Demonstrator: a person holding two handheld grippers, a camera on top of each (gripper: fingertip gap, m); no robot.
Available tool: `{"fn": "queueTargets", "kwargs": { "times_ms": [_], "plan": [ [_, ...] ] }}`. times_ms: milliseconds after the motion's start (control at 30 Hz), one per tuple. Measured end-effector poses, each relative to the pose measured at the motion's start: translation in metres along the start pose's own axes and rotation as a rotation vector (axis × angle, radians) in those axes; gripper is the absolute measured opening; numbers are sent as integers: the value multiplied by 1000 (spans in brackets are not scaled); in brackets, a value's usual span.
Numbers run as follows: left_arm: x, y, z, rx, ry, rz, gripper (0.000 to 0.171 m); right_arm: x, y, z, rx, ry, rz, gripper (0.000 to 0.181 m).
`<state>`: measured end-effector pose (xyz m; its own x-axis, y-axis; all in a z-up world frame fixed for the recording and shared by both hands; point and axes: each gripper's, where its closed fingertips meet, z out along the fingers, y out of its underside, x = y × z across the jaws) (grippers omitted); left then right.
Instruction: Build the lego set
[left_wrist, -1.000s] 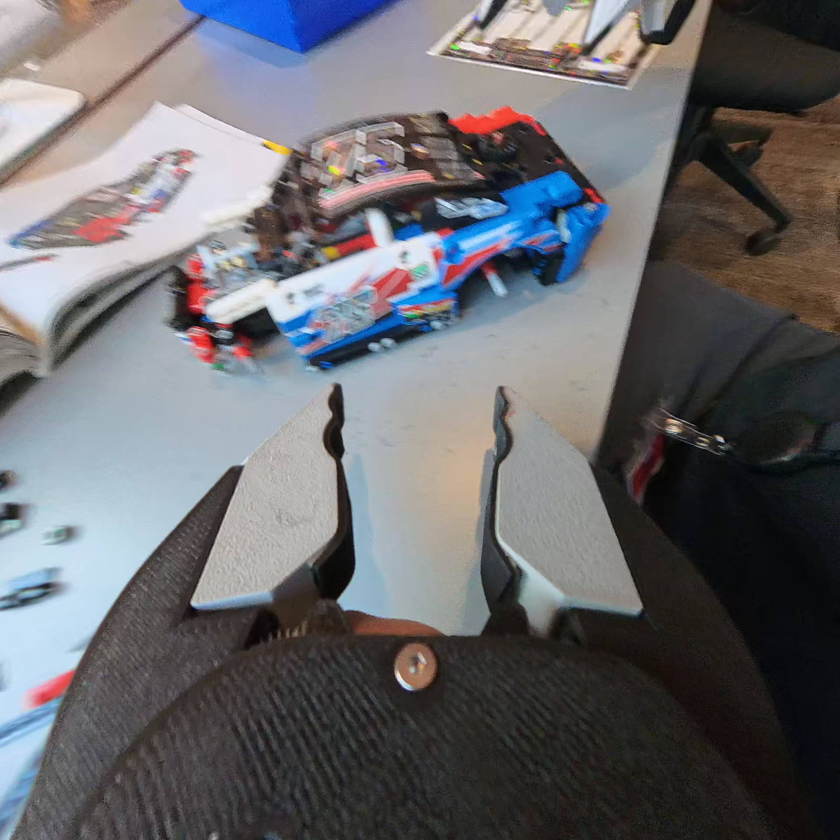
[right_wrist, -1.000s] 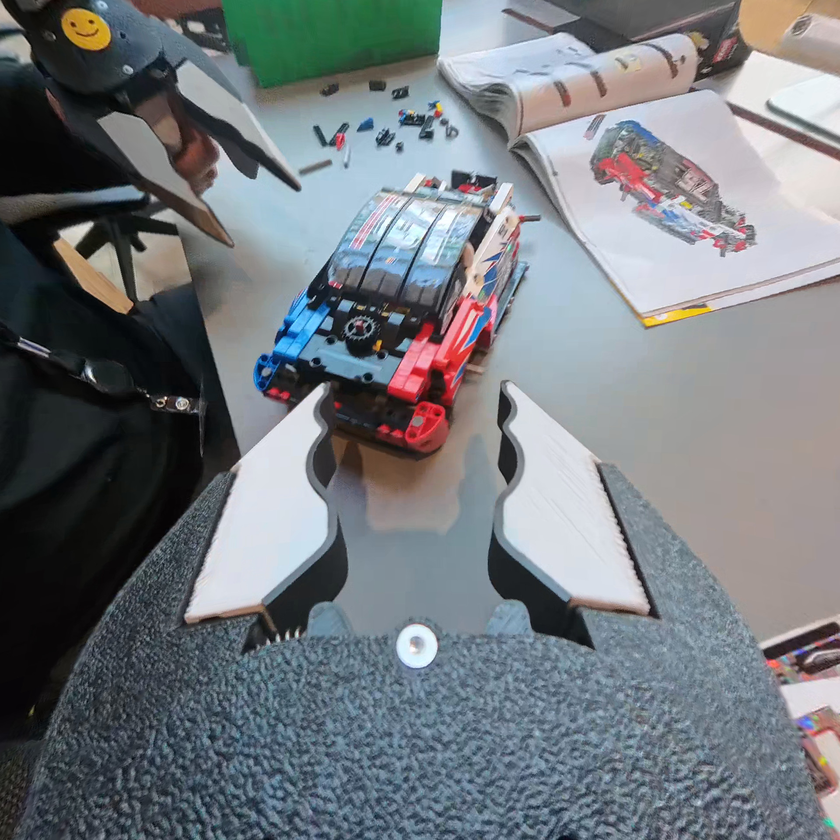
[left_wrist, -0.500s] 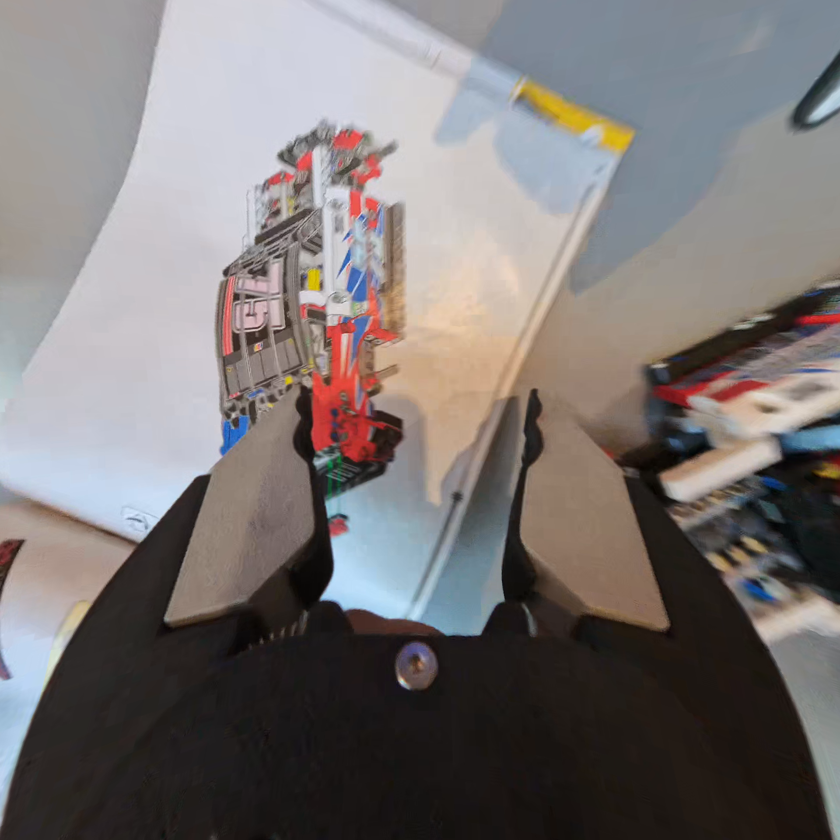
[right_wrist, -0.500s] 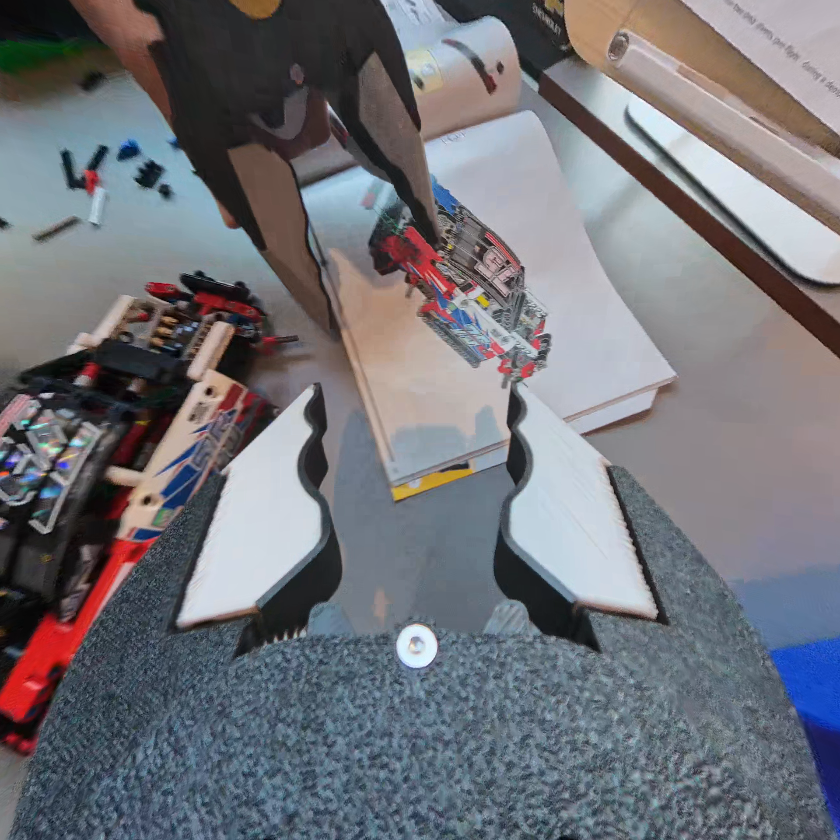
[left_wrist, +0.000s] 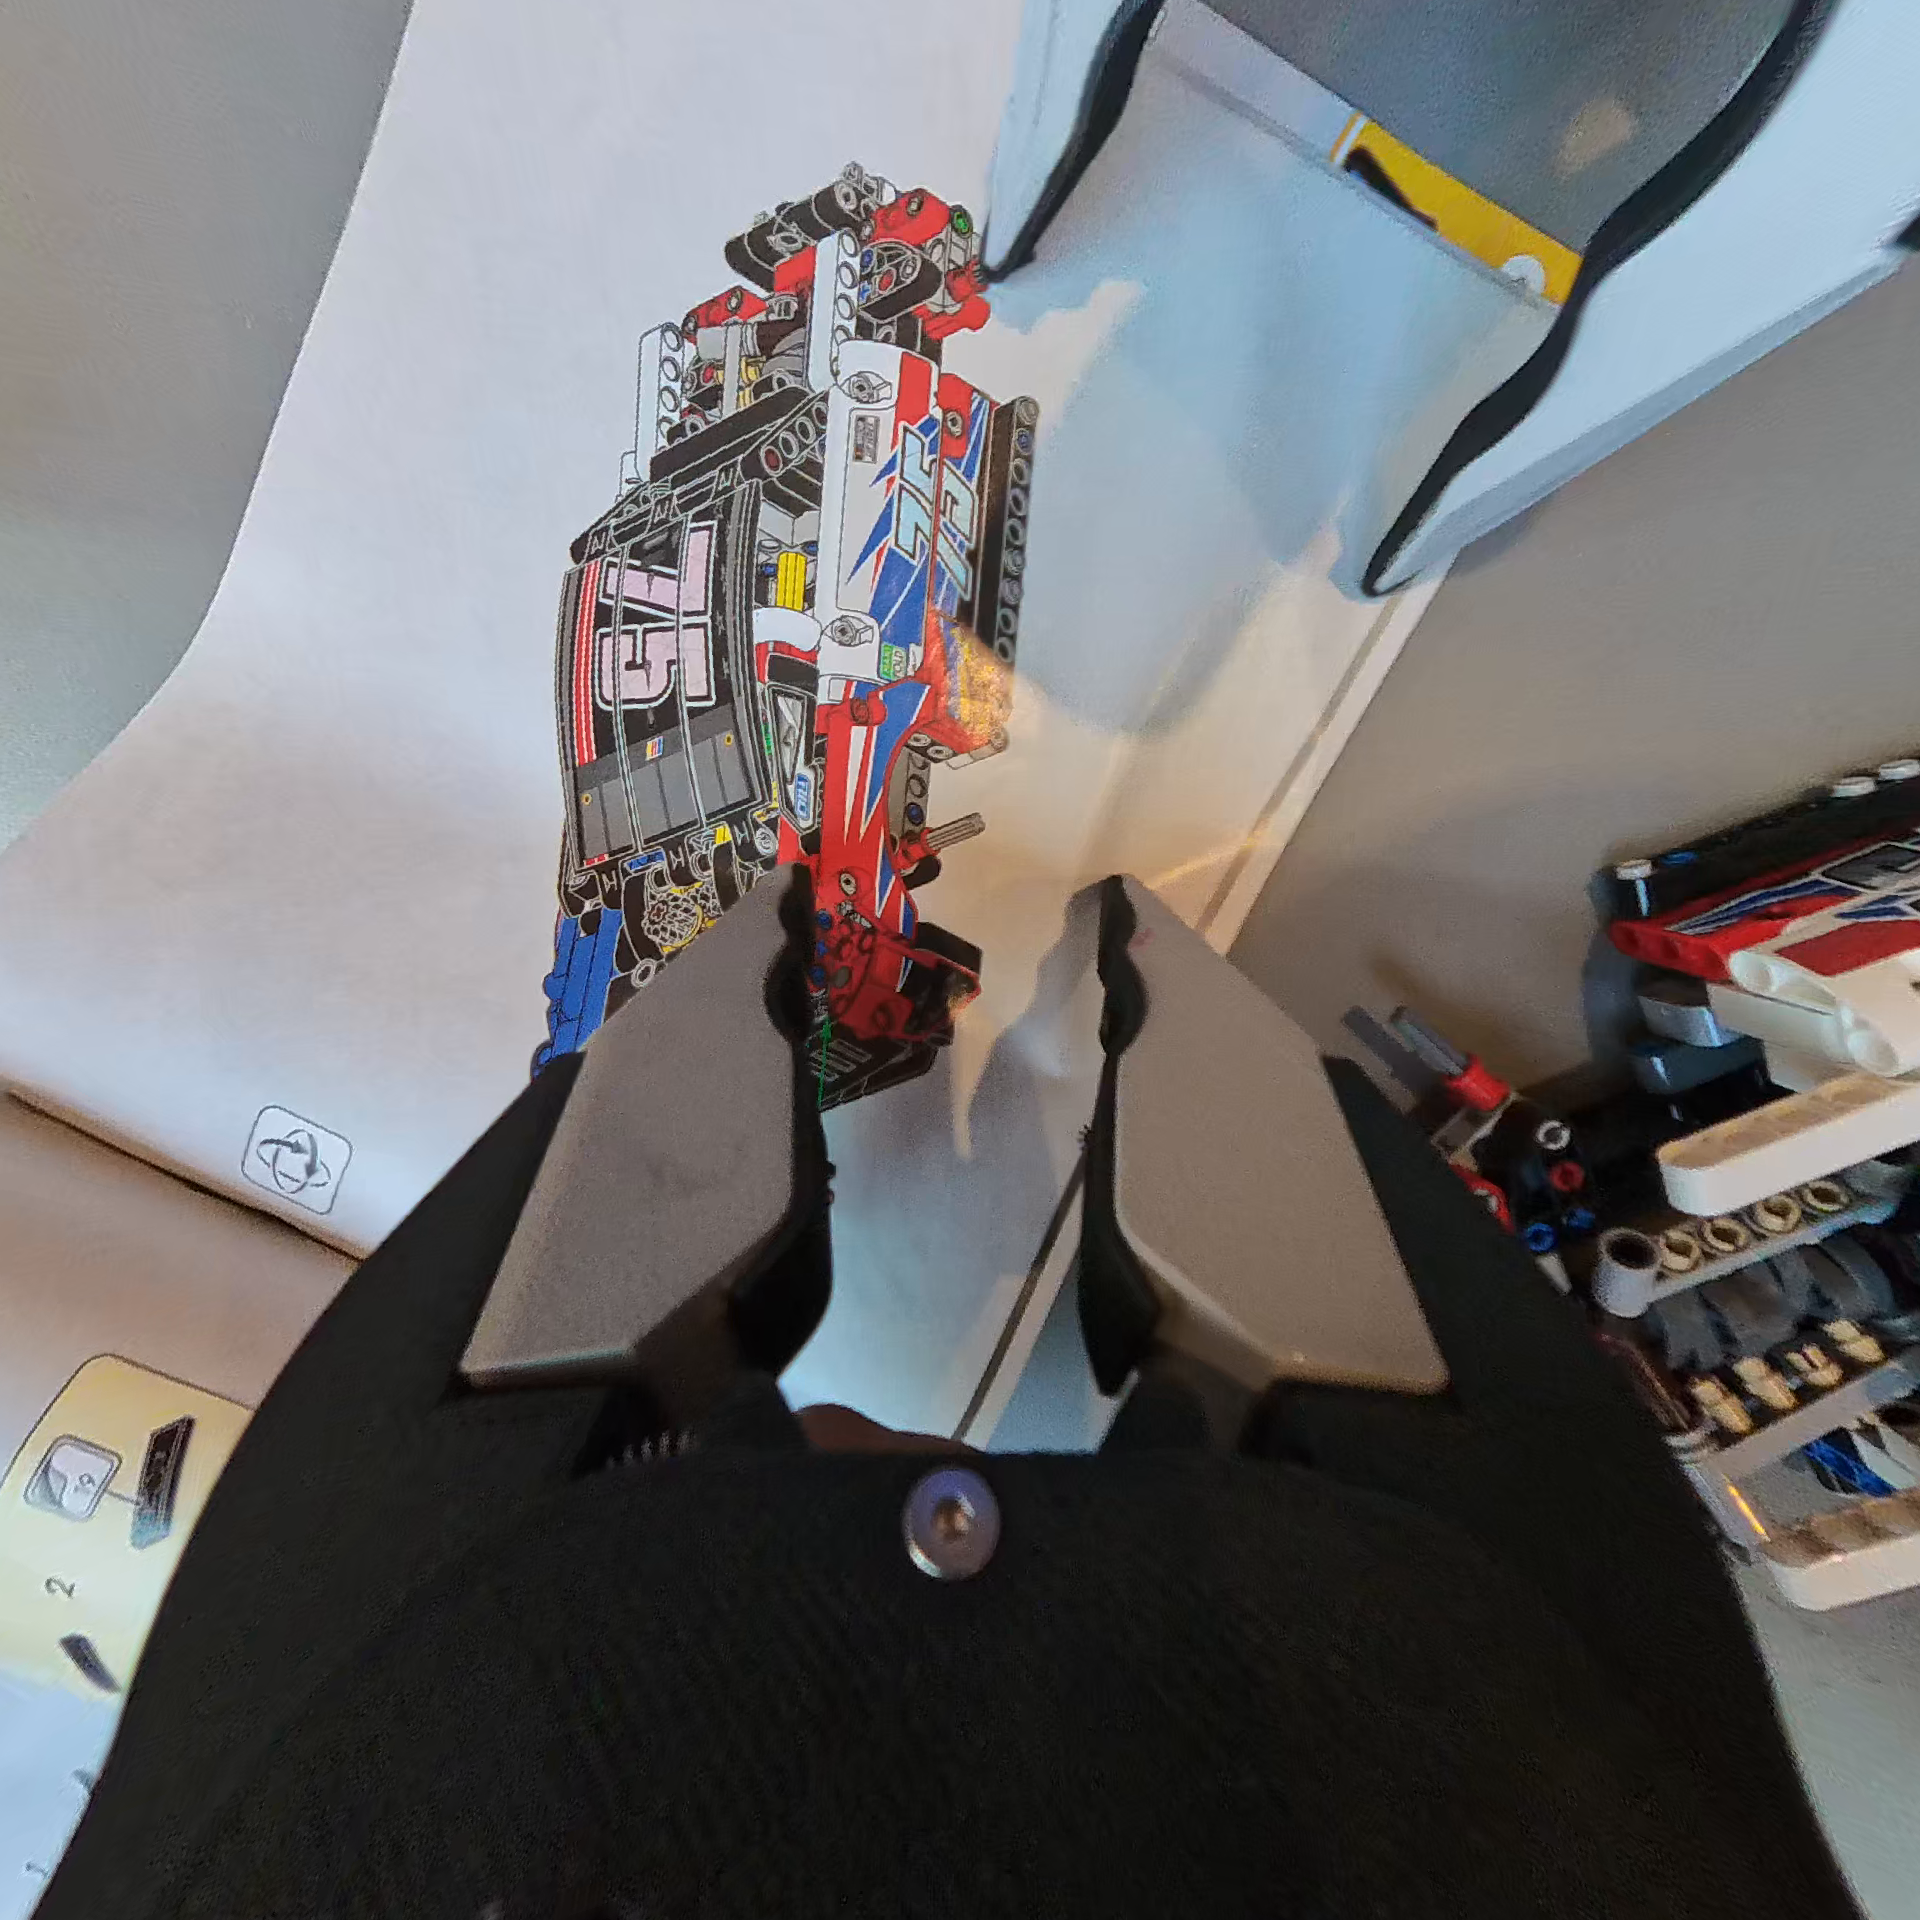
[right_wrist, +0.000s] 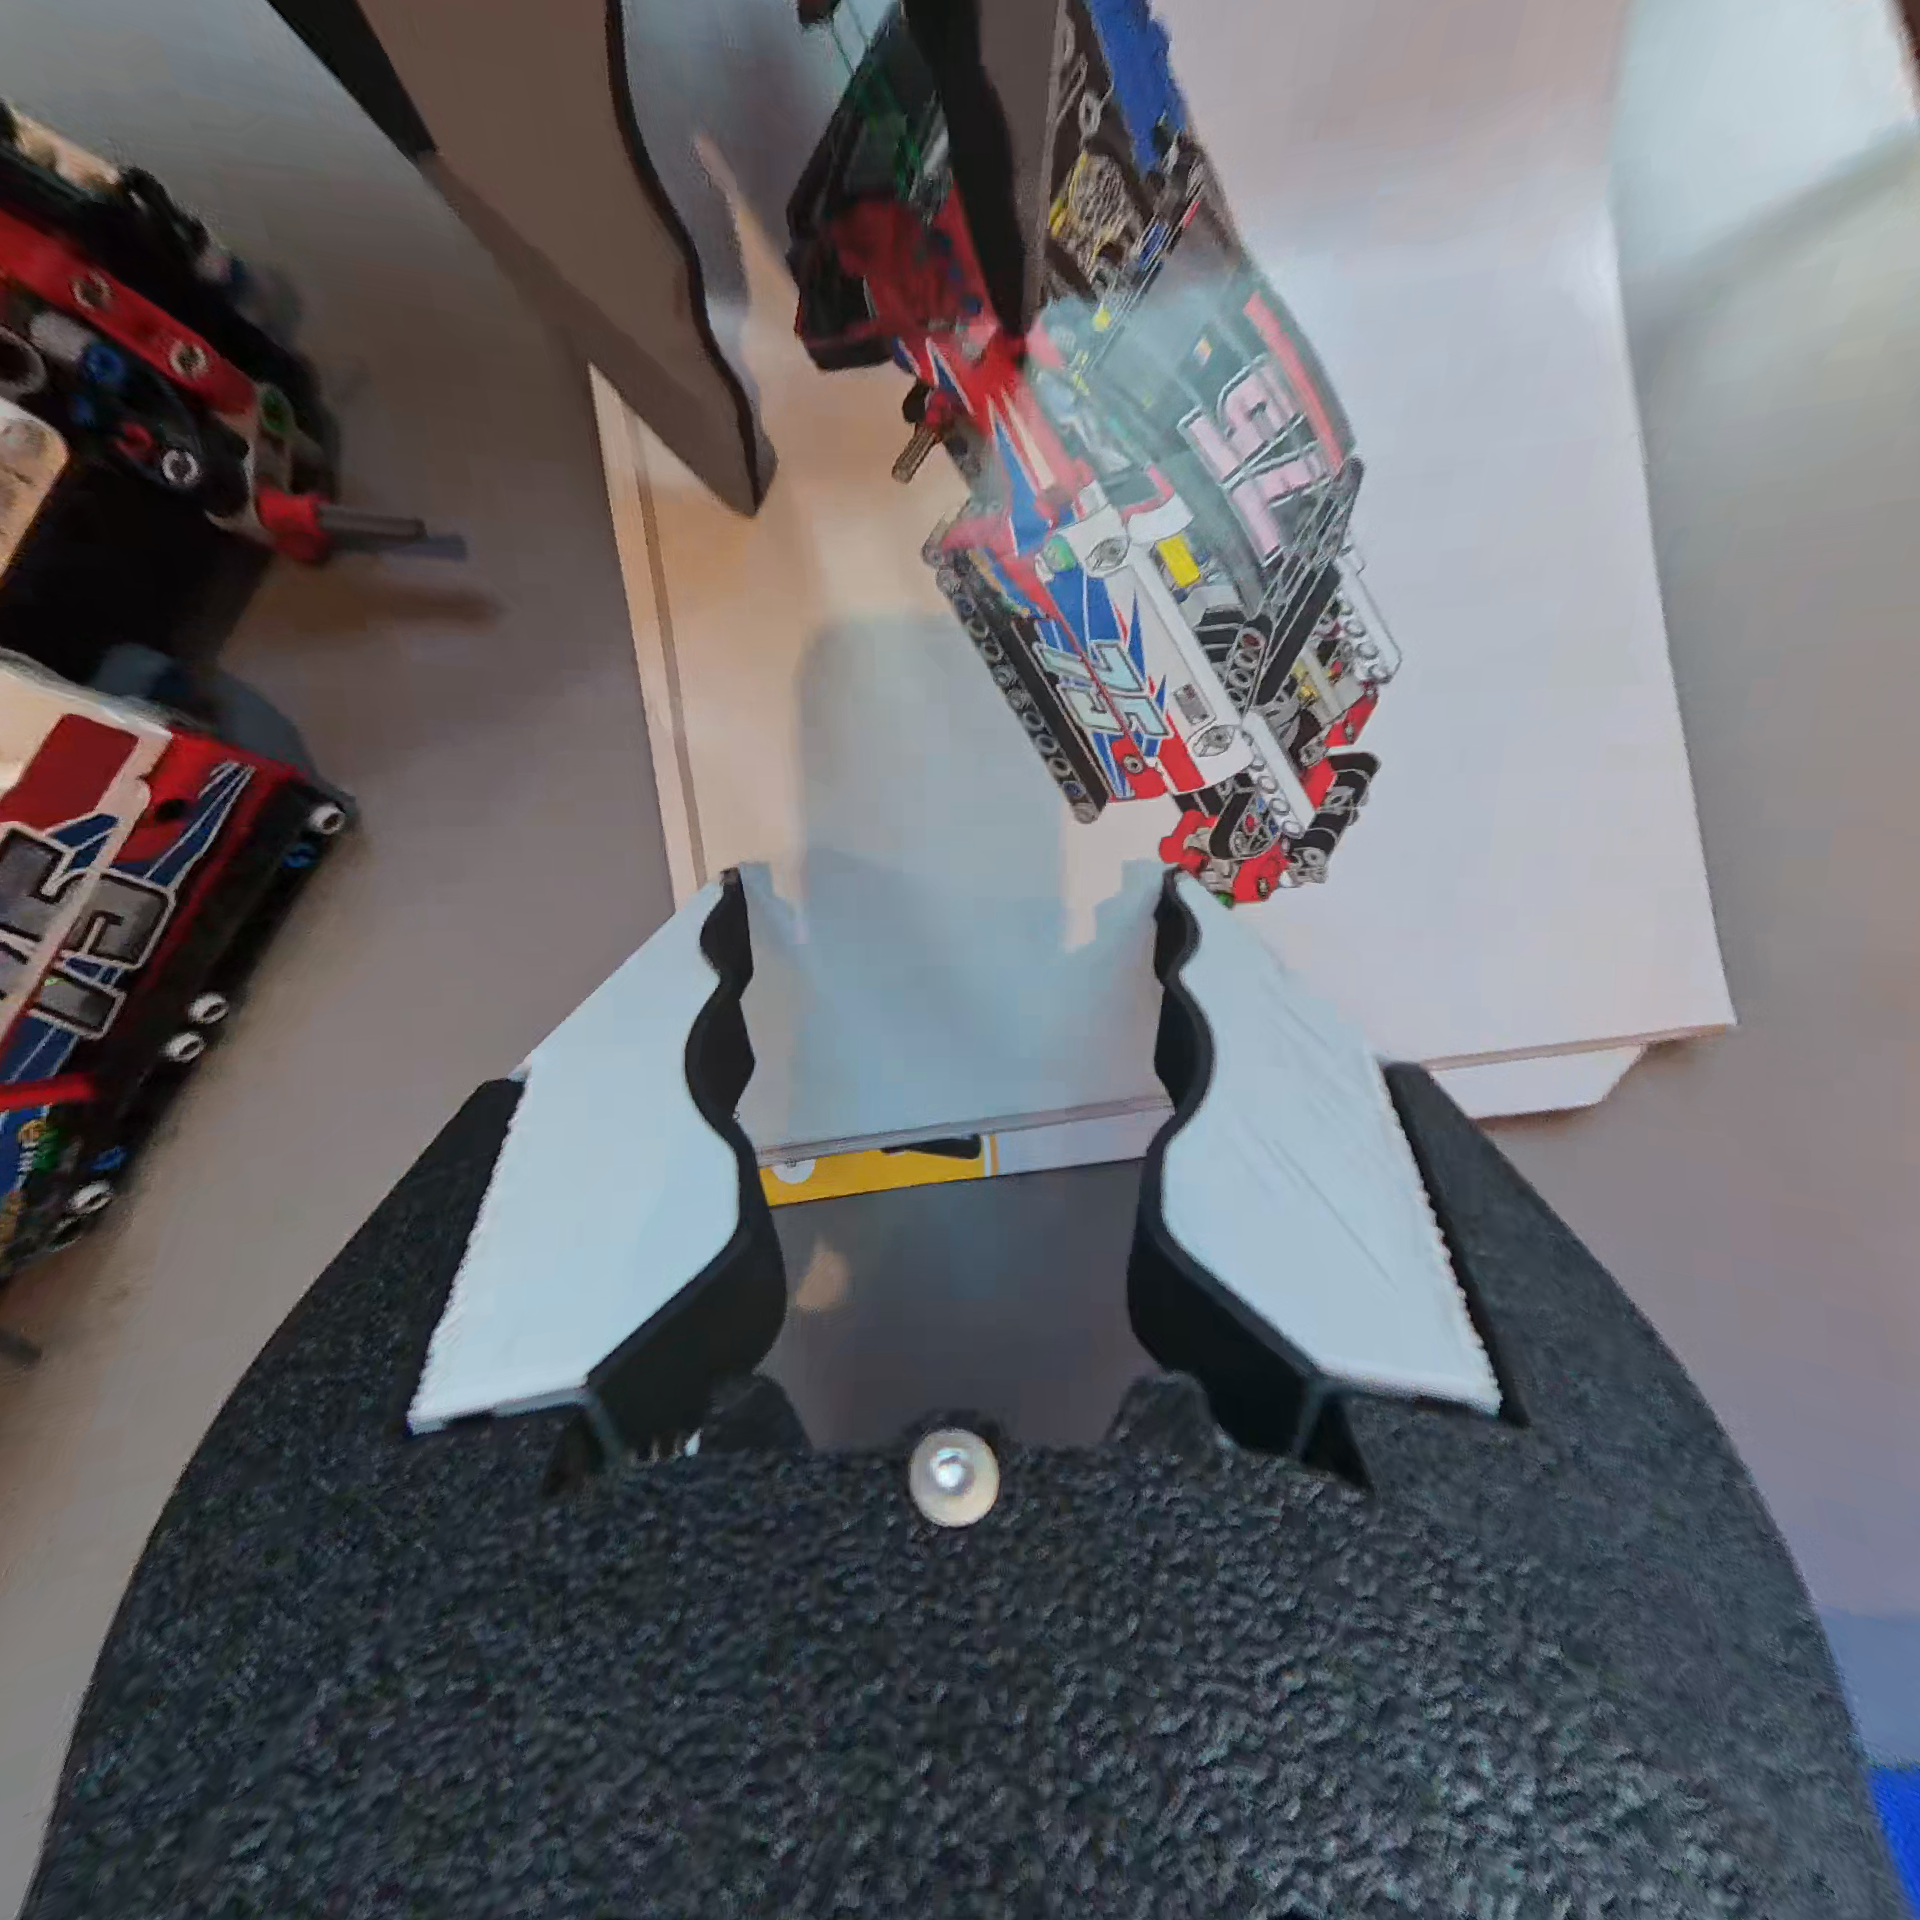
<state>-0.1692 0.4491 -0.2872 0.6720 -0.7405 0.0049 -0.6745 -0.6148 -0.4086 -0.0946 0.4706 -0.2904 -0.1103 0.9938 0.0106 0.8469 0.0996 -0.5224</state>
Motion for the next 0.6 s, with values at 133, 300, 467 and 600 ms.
{"fn": "queueTargets", "kwargs": {
  "times_ms": [133, 300, 467, 600],
  "plan": [
    [0, 0, -1, 25, -4, -13, 28, 0, -1, 1, -40, -25, -6, 75],
    [-18, -5, -25, 113, -69, -32, 0, -2, -1, 1, -57, -17, 8, 72],
    [-60, 2, -113, 240, -202, -84, 10, -5, -5, 0, -26, 5, 5, 40],
    [-62, 31, -127, 191, -246, -84, 24, -5, -10, 2, -49, 19, -7, 18]
  ]
}}
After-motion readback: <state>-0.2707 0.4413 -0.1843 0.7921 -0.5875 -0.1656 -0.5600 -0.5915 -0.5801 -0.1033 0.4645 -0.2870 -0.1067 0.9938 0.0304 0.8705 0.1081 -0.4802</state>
